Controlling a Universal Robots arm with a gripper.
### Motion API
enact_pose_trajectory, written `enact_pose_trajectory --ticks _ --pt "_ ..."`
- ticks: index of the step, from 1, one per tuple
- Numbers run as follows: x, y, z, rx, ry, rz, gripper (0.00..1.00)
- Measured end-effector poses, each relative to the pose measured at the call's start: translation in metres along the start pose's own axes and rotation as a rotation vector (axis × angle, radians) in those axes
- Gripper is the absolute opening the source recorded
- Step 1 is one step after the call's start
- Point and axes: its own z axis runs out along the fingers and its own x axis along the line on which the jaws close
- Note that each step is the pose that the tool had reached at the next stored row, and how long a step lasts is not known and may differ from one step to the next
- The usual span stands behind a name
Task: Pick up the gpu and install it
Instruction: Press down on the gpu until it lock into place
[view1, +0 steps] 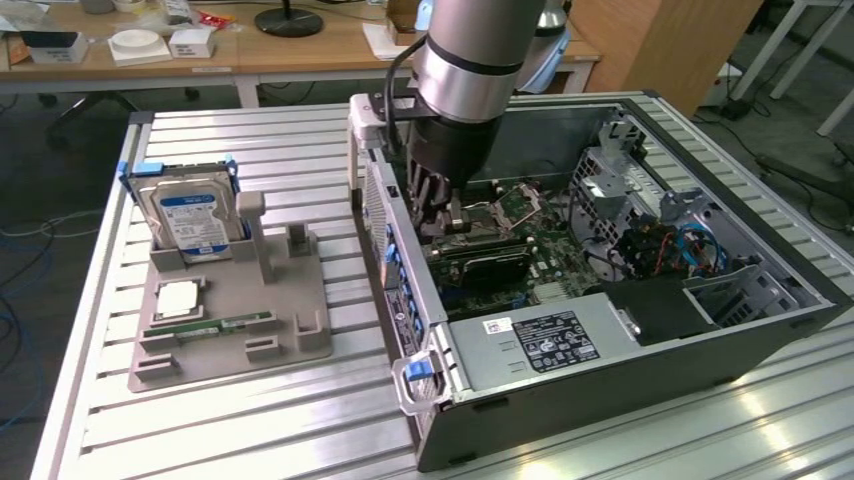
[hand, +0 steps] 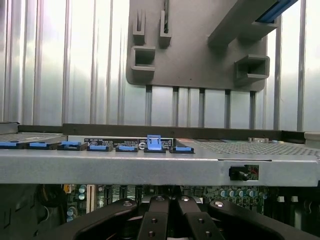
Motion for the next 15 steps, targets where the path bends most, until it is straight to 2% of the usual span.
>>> enact_pose_trajectory --ticks 3,7,10,15 --pt "0.0008 0.0027 0.0 0.0036 0.0001 -0.003 0.1" --pt "0.0022 0.0064 0.0002 0.017 0.0005 -0.005 0.1" --pt "0.0026 0.0064 0.0004 0.0236 0.0006 -0.006 0.1" --pt "0.003 0.0094 0.0007 0.0259 0.0007 -0.007 0.1"
